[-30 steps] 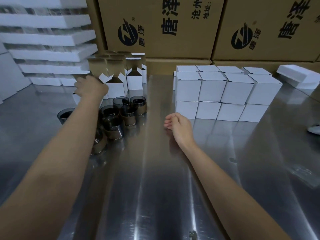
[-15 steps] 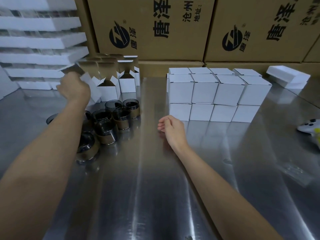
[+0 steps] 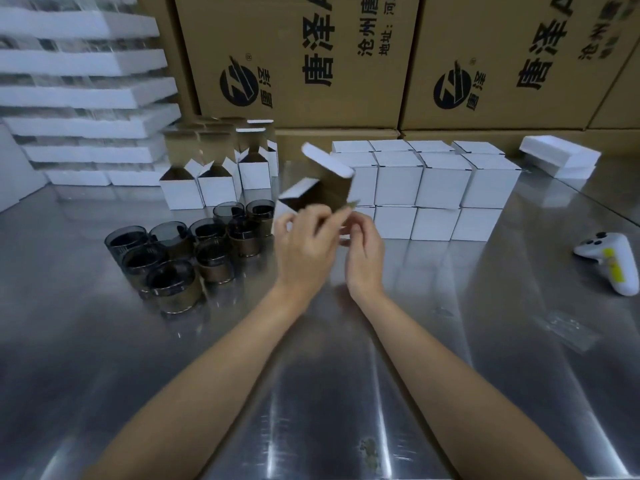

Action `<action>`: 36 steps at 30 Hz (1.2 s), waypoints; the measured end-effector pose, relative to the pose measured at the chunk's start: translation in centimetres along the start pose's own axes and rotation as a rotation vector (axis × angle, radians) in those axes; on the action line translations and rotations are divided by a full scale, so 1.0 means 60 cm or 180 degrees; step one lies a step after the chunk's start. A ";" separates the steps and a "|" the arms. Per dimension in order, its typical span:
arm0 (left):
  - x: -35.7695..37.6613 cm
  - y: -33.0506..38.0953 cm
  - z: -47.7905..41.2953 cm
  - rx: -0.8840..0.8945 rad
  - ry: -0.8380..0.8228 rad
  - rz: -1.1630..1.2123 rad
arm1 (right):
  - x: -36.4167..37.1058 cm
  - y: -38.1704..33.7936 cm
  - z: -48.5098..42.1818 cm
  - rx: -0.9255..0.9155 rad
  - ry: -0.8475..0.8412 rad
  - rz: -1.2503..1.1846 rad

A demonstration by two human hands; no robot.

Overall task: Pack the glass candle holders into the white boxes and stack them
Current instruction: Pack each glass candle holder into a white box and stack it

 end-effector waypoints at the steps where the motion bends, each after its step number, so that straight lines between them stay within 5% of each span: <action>1: 0.008 0.011 0.014 -0.0024 -0.0159 0.0046 | -0.012 -0.002 -0.002 -0.0005 0.0086 0.0059; 6: 0.040 0.023 0.044 -0.0049 -0.1052 0.0475 | -0.044 0.019 -0.014 0.0432 0.0133 0.0465; 9: 0.033 0.017 0.041 -0.0063 -0.0921 0.0647 | -0.047 0.026 -0.014 0.0550 0.0190 0.0423; 12: 0.024 -0.016 0.040 -0.0858 -0.0571 0.0918 | -0.052 0.018 -0.014 0.0412 0.0499 0.0349; 15: 0.046 -0.057 0.061 -0.1830 -0.1089 0.1093 | -0.057 -0.010 -0.013 0.0023 0.0749 0.0249; 19: 0.071 -0.087 0.081 -0.2598 -0.1589 0.1486 | -0.034 -0.044 -0.003 -0.0659 0.0095 0.0555; 24: 0.065 -0.078 0.076 -0.2600 -0.1316 0.1626 | -0.012 -0.035 0.008 -0.0986 -0.0242 0.1322; 29: 0.055 -0.092 0.079 -0.3050 -0.0858 0.1944 | -0.038 -0.028 -0.007 -0.0808 -0.0133 0.0952; 36: 0.077 -0.091 0.093 -0.3036 -0.1541 0.1771 | -0.073 0.007 -0.032 -0.0374 -0.0306 0.1370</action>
Point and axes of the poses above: each hand's wrist, its own z-axis away from the middle knuckle, its own x-axis out of the palm, y = z × x, the point moved 6 cm from there along -z, towards the middle knuckle, and after that the axes turned 6 degrees about -z, right-handed, at the moved point
